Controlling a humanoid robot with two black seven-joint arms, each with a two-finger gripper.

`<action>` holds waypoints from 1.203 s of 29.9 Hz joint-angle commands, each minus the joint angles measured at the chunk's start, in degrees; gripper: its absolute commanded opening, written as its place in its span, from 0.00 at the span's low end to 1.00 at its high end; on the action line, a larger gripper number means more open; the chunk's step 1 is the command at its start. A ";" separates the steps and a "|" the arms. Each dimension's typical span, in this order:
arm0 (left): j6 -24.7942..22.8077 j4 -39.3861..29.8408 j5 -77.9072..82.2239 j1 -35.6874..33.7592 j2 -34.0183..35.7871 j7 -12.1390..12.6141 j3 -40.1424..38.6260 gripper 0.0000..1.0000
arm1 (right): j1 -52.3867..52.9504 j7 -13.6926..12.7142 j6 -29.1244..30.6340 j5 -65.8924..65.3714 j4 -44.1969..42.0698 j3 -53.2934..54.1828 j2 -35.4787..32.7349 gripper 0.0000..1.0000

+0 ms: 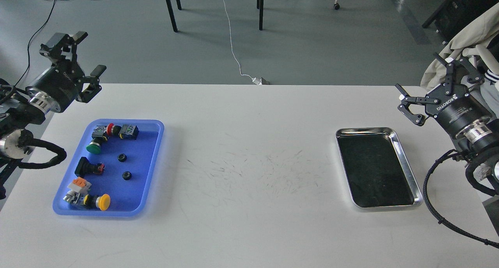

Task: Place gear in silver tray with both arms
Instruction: 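Raise the left gripper and swing it toward the blue tray, then lower the left gripper into the blue tray onto a small black gear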

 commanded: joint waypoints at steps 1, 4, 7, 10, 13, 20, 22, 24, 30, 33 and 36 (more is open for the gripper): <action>0.11 0.71 1.19 -0.02 0.79 0.13 0.05 0.98 | 0.09 -0.14 -0.20 0.00 0.78 -0.21 -0.01 0.99; 0.02 0.27 1.54 -0.02 1.23 0.04 0.05 0.98 | 0.26 -0.14 -0.38 0.00 0.87 -0.47 -0.09 0.99; -0.07 -0.43 3.11 -0.20 3.07 -0.05 -0.04 0.98 | 0.44 -0.14 -0.38 0.00 0.95 0.05 -0.09 0.99; 0.11 -2.80 5.14 -0.72 5.88 0.22 -0.13 0.98 | 0.88 -0.06 -0.21 -0.09 -0.01 -0.21 -0.01 0.99; 0.28 -5.87 5.93 -1.87 9.66 1.70 -0.04 0.98 | 1.67 0.12 -0.38 -2.19 -0.19 -1.52 -0.01 0.99; 0.28 -20.45 11.10 -1.34 20.91 5.32 -0.04 0.98 | 2.02 0.21 -0.47 -4.84 1.48 -1.62 -0.18 0.99; 0.37 -24.85 18.03 -0.99 22.93 5.49 0.22 0.98 | 2.29 0.21 -0.64 -4.84 1.66 -1.62 -0.27 0.99; 0.46 -28.72 25.76 -0.55 24.87 5.40 1.44 0.98 | 2.20 0.21 -0.73 -4.84 1.92 -1.70 -0.27 0.99; 5.99 -38.39 47.21 -0.29 30.84 5.32 6.28 0.98 | 2.20 0.21 -1.43 -4.84 2.80 -1.01 -0.36 0.99; 8.79 -41.03 58.45 -0.20 32.43 5.23 10.92 0.98 | 2.11 0.21 -1.43 -4.84 2.36 -0.91 -0.36 0.99; 20.36 -41.13 71.19 -0.11 31.30 5.40 16.73 0.98 | 2.11 0.29 -1.52 -4.84 2.36 -0.83 -0.27 0.99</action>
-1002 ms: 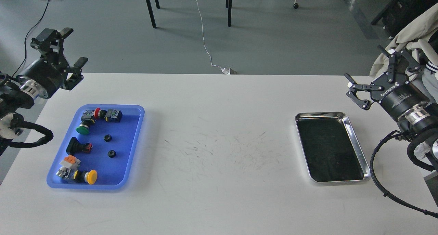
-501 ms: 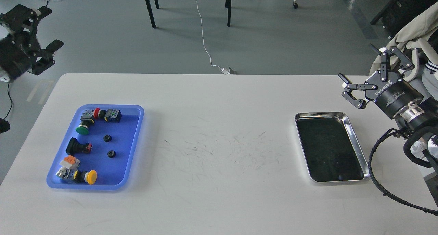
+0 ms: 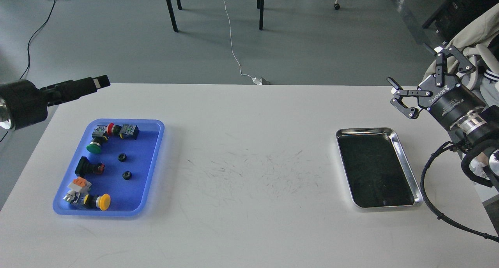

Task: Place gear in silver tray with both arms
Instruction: 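Lower the left gripper into the blue tray onto a small black gear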

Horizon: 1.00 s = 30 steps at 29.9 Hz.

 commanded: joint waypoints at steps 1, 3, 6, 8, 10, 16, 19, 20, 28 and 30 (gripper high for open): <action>13.34 -0.25 14.65 0.01 -1.38 0.30 6.57 0.98 | -0.08 0.08 -0.12 0.00 -0.16 0.02 0.08 0.99; 14.87 -0.25 18.97 -0.08 -2.70 1.09 8.69 0.98 | -0.17 0.00 -0.12 0.00 -0.34 0.02 0.08 0.99; 14.35 0.10 21.27 0.09 -3.58 2.76 9.22 0.97 | -0.26 0.00 -0.12 0.00 -0.16 0.02 0.08 0.99; 13.64 0.97 21.36 0.09 -3.76 2.94 9.84 0.97 | -0.26 0.00 -0.12 0.00 -0.16 0.02 0.17 0.99; 12.68 1.68 21.36 0.09 -4.20 3.03 11.06 0.97 | -0.26 0.00 -0.12 0.00 -0.33 0.02 0.16 0.99; 11.71 2.82 21.36 0.01 -7.00 4.17 15.02 0.96 | -0.61 0.08 -0.12 0.00 -0.34 -0.07 0.17 0.99; 11.71 4.58 21.36 0.01 -9.64 4.44 15.46 0.96 | -0.78 0.08 -0.12 0.00 -0.34 -0.07 0.17 0.99; 11.71 5.28 21.36 0.01 -10.35 4.44 15.64 0.95 | -0.87 0.08 -0.12 0.00 -0.34 -0.07 0.17 0.99; 11.71 11.17 21.36 0.01 -15.53 4.35 17.04 0.94 | -0.87 0.17 -0.12 -0.09 -0.69 -0.07 0.17 0.99; 11.71 12.66 21.36 0.01 -16.67 4.26 17.22 0.94 | -0.87 0.17 -0.12 -0.09 -0.78 -0.07 0.17 0.99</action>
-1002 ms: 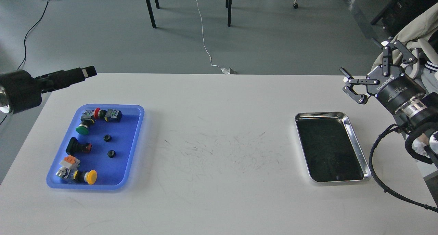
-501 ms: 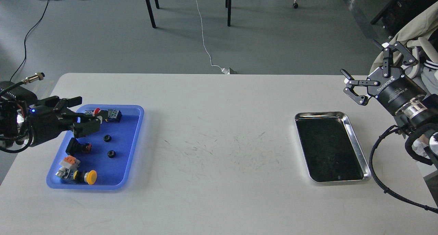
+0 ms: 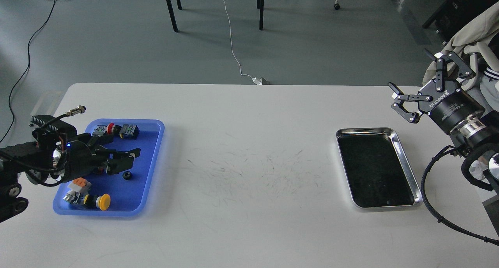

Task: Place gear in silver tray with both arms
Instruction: 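Lower the left gripper into the blue tray onto a small black gear, then lift the black gear with the left gripper out of the tray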

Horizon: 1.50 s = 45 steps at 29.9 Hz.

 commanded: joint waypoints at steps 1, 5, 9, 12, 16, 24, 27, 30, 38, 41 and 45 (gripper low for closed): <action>0.00 2.71 0.02 0.00 -2.11 -0.23 0.42 0.94 | 0.00 0.06 0.01 0.00 -0.06 0.00 0.09 0.99; 0.00 6.66 -0.07 0.00 -4.66 -0.75 1.47 0.91 | 0.00 0.06 0.01 0.00 0.03 -0.08 0.18 0.99; 0.26 10.53 -0.07 0.00 -6.95 -2.16 2.09 0.89 | 0.00 0.06 0.01 0.00 -0.06 -0.08 0.18 0.99; 0.26 11.86 -0.07 0.00 -7.48 -2.69 2.79 0.87 | 0.00 0.14 0.09 0.00 -0.76 0.00 0.18 0.99; 0.26 13.26 -0.07 0.00 -7.66 -3.48 2.97 0.83 | -0.08 0.14 0.09 0.00 -1.03 -0.08 0.26 0.99; 0.26 17.22 -0.07 0.00 -8.80 -5.24 3.06 0.76 | 0.09 0.14 0.36 0.00 -2.78 -0.35 0.79 0.99; 0.26 18.45 -0.07 0.00 -9.41 -5.41 3.14 0.76 | 0.18 0.14 0.36 0.00 -2.78 -0.35 0.79 0.99; 0.26 20.47 -0.16 0.00 -10.12 -5.85 3.85 0.75 | 0.18 0.14 0.36 0.00 -2.78 -0.35 0.79 0.99; 1.41 24.60 -0.16 0.00 -12.23 -6.73 5.43 0.58 | 0.18 0.14 0.36 0.00 -2.87 -0.44 0.79 0.99; 1.49 24.69 -0.16 0.00 -12.32 -6.64 5.78 0.51 | 0.18 0.14 0.36 0.00 -2.87 -0.52 0.79 0.99; 1.50 24.78 -0.24 0.00 -12.23 -6.64 6.49 0.26 | 0.18 0.15 0.36 0.00 -3.05 -0.61 0.79 0.99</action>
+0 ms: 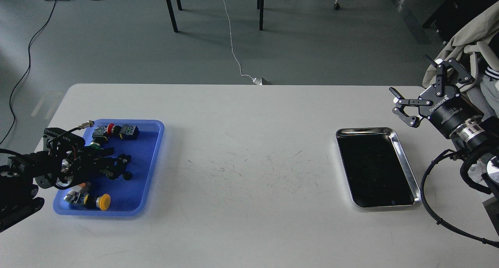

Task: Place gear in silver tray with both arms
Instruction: 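Lift the black gear with the left gripper out of the tray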

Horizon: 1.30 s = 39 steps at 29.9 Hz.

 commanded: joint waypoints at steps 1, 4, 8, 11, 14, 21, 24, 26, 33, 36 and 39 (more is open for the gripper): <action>-0.02 0.14 -0.01 -0.01 0.01 0.05 0.52 0.23 | 0.00 0.08 -0.01 0.00 -0.41 -0.08 0.00 0.99; -0.11 0.05 -0.01 0.25 0.10 -0.04 0.52 0.17 | 0.00 0.08 -0.01 0.00 -0.94 -0.08 0.09 0.99; -0.11 -0.30 -0.09 0.08 0.19 -0.13 0.52 0.11 | 0.00 0.08 -0.01 0.00 -0.94 -0.08 0.09 0.99; -0.11 -1.09 -0.09 -0.45 0.89 -0.30 0.35 0.10 | 0.00 -0.01 -0.01 0.00 -0.94 0.01 0.09 0.99; -0.37 -3.98 -0.09 -1.50 3.60 -0.66 0.08 0.10 | 0.00 0.08 -0.01 0.00 -0.94 -0.08 0.09 0.99; -5.11 -22.16 -0.18 -11.34 15.11 0.57 -0.27 0.10 | 0.08 0.08 -0.10 0.00 -0.94 -0.25 0.09 0.99; -8.45 -30.34 -0.36 -17.04 16.97 3.03 -0.53 0.10 | 0.26 -0.01 -0.18 0.00 -0.94 -0.43 0.09 0.99; -9.68 -33.34 -0.53 -19.78 16.10 4.52 -0.62 0.10 | 0.52 -0.01 -0.18 0.00 -0.94 -0.52 0.09 0.99; -10.22 -34.49 -0.71 -22.51 -1.54 12.17 -1.32 0.10 | 0.79 -0.01 -0.27 -0.09 -1.02 0.10 -0.26 0.99; -10.13 -33.27 -0.36 -22.34 -11.03 14.98 -1.32 0.10 | 0.70 -0.01 -0.27 0.00 -2.16 0.27 -0.61 0.99; -10.04 -30.02 0.08 -21.55 -18.42 16.48 -1.06 0.10 | 0.70 -0.01 -0.27 0.00 -3.48 0.54 -0.79 0.99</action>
